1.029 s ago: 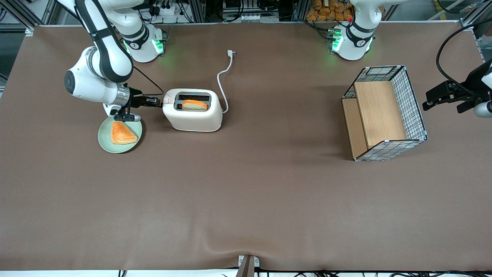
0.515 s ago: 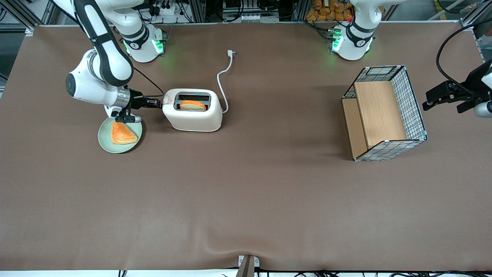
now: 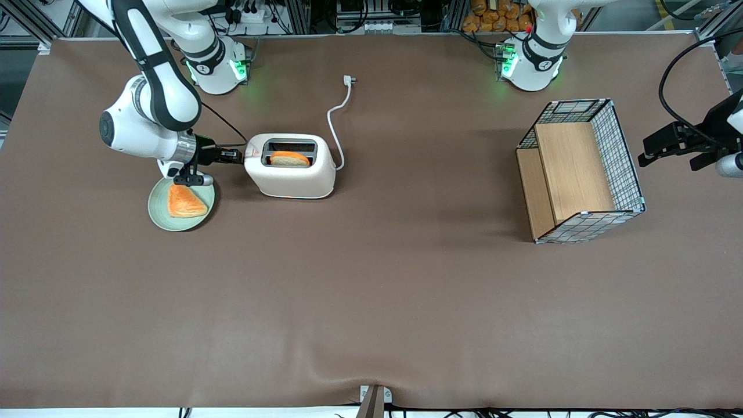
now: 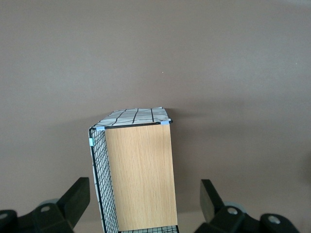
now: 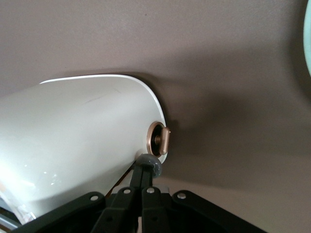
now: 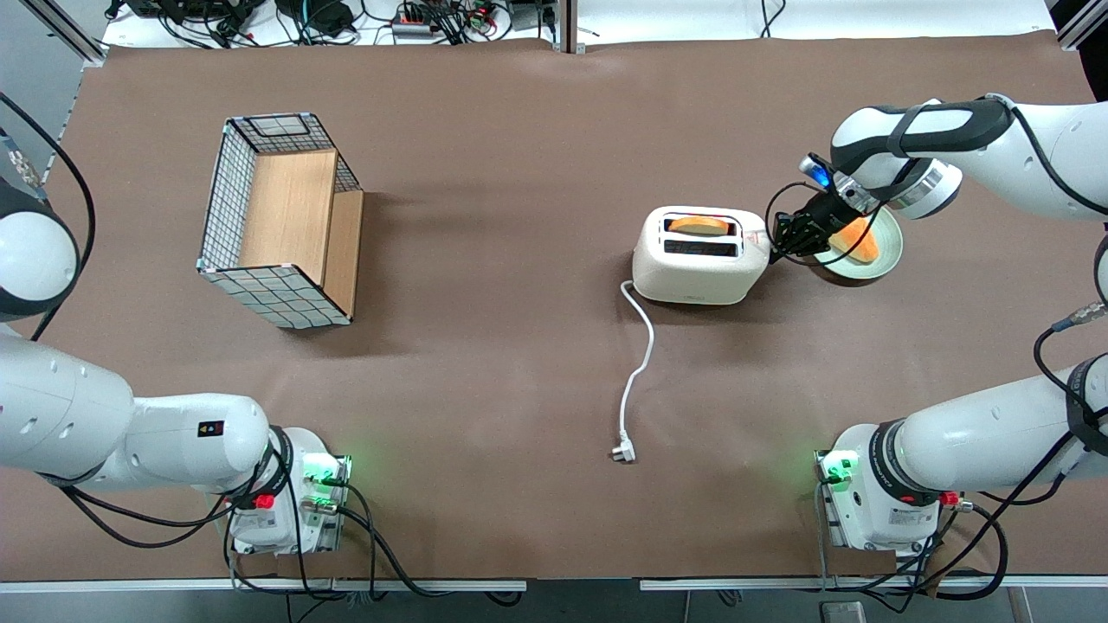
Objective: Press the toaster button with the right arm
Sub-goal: 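Lift the right gripper up off the toaster lever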
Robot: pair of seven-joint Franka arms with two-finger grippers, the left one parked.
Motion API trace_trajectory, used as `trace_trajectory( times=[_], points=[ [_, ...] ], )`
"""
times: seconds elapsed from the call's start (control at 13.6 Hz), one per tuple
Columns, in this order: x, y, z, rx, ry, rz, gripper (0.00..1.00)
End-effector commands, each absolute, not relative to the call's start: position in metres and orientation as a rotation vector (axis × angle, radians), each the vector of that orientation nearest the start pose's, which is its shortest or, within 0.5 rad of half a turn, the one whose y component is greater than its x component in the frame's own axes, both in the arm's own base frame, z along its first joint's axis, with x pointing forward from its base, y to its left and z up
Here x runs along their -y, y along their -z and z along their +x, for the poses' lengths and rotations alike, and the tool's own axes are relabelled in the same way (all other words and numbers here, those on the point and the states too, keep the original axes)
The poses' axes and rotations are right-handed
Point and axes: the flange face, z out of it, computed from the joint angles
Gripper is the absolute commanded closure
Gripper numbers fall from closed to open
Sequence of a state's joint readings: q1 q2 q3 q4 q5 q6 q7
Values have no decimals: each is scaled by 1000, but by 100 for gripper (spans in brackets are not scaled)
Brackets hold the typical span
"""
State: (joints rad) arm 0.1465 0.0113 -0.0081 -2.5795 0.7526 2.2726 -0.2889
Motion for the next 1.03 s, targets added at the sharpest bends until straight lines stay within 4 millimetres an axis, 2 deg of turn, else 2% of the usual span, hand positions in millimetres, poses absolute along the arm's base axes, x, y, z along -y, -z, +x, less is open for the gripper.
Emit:
trace_trajectory(
  times=[0.0, 0.51, 0.96],
  points=[
    [-68, -217, 405, -162, -289, -2623, 100],
    [-69, -218, 407, -156, -285, -2623, 100],
    [-68, -233, 416, -148, -269, -2597, 100]
  ],
)
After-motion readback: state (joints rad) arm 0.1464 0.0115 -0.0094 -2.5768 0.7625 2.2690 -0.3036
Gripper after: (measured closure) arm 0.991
